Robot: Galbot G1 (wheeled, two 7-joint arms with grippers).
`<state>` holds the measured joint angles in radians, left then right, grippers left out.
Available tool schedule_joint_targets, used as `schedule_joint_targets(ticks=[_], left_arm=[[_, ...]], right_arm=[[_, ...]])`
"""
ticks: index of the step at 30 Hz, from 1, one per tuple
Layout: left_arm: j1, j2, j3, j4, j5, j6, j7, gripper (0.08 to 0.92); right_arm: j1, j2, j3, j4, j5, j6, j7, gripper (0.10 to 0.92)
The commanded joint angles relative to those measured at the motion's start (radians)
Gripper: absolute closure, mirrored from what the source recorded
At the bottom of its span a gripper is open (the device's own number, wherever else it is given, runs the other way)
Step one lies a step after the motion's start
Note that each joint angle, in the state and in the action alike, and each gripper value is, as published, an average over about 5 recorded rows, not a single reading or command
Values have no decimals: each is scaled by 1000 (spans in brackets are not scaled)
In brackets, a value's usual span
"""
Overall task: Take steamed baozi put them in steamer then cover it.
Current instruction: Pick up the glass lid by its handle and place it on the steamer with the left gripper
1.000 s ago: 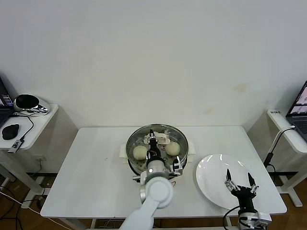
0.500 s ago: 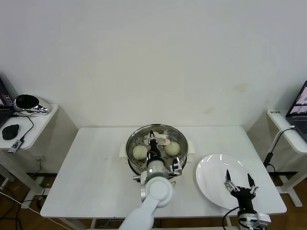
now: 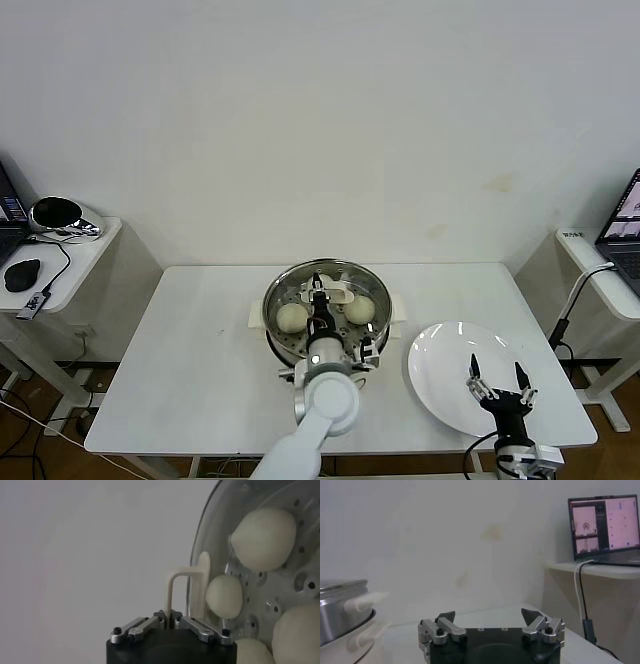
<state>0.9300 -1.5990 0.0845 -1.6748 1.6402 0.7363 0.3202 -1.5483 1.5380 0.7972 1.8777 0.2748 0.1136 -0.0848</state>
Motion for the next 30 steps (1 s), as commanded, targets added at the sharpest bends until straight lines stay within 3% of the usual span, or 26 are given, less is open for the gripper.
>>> schedule_joint_targets(ticks=[1,10,30], left_arm=[[3,4,-5,-5,-1,39,13,863],[-5,13,-8,-35,43,39,68,863],[2,27,-4,-27,64,11,80,863]], right_arm=[[1,0,0,-1,0,0,-1,203],[4,3,-4,-4,-3,0,-3,203],[7,4,-7,-11,-5,6,-5,203]])
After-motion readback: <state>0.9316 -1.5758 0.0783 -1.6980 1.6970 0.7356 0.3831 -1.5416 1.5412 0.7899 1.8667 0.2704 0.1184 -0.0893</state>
